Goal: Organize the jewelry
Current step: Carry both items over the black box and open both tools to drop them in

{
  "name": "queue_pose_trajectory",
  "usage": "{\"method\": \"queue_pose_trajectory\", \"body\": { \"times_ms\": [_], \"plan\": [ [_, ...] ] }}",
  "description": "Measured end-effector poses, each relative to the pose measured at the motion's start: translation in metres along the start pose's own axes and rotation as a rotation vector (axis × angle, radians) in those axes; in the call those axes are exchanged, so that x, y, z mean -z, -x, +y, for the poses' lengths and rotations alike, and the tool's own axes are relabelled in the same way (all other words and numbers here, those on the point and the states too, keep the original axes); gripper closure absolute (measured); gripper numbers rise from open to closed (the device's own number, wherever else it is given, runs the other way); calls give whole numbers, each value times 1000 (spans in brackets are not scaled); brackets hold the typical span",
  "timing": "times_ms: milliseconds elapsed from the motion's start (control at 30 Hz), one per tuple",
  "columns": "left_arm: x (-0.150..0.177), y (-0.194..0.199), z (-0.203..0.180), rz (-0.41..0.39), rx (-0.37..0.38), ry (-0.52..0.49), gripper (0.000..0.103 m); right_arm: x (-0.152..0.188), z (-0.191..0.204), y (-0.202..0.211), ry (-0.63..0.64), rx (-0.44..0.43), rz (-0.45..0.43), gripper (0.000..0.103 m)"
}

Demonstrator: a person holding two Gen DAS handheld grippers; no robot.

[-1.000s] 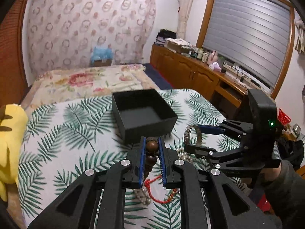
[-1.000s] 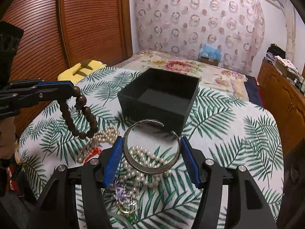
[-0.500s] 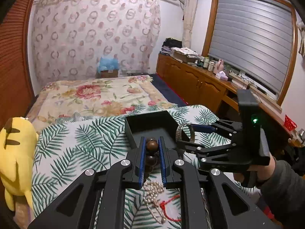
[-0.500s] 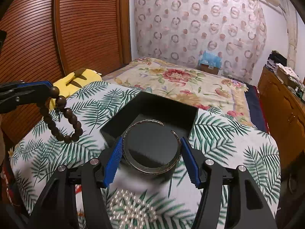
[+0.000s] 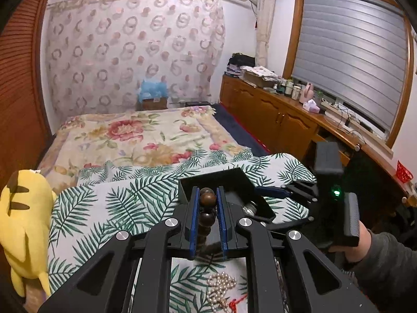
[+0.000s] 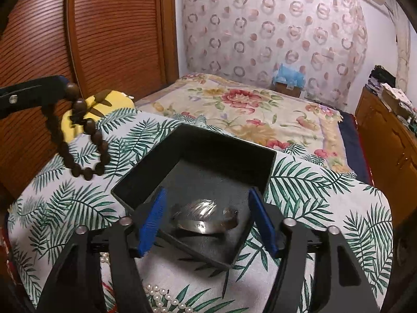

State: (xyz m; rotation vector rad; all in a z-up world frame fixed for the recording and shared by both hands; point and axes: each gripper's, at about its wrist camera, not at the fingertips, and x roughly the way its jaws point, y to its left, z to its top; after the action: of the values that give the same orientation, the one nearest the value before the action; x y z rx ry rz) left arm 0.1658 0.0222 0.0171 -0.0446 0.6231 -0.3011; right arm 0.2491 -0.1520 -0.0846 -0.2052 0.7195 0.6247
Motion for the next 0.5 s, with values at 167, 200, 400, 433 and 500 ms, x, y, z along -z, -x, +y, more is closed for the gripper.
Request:
{"method": "queue_pose_trajectory", "body": {
  "times_ms": [167,200,400,433,500],
  "plan": [
    [-10,-11,-9,0,3,-13,91,3,-8,17,-15,-8,-30,30],
    [-11,-14,-11,0,3,-17,91,5,-11,23,-22,-9,-41,30],
    [-13,-35,-22,15,4,-32,91,25,-32,54,-57,25,-57,30],
    [-13,-39,-23,21,4,-33,91,27,-33,54,-59,31,-51,30],
    [-13,-47,-27,30,6,-38,91,36,-38,57,-63,46,-41,30]
  ]
}}
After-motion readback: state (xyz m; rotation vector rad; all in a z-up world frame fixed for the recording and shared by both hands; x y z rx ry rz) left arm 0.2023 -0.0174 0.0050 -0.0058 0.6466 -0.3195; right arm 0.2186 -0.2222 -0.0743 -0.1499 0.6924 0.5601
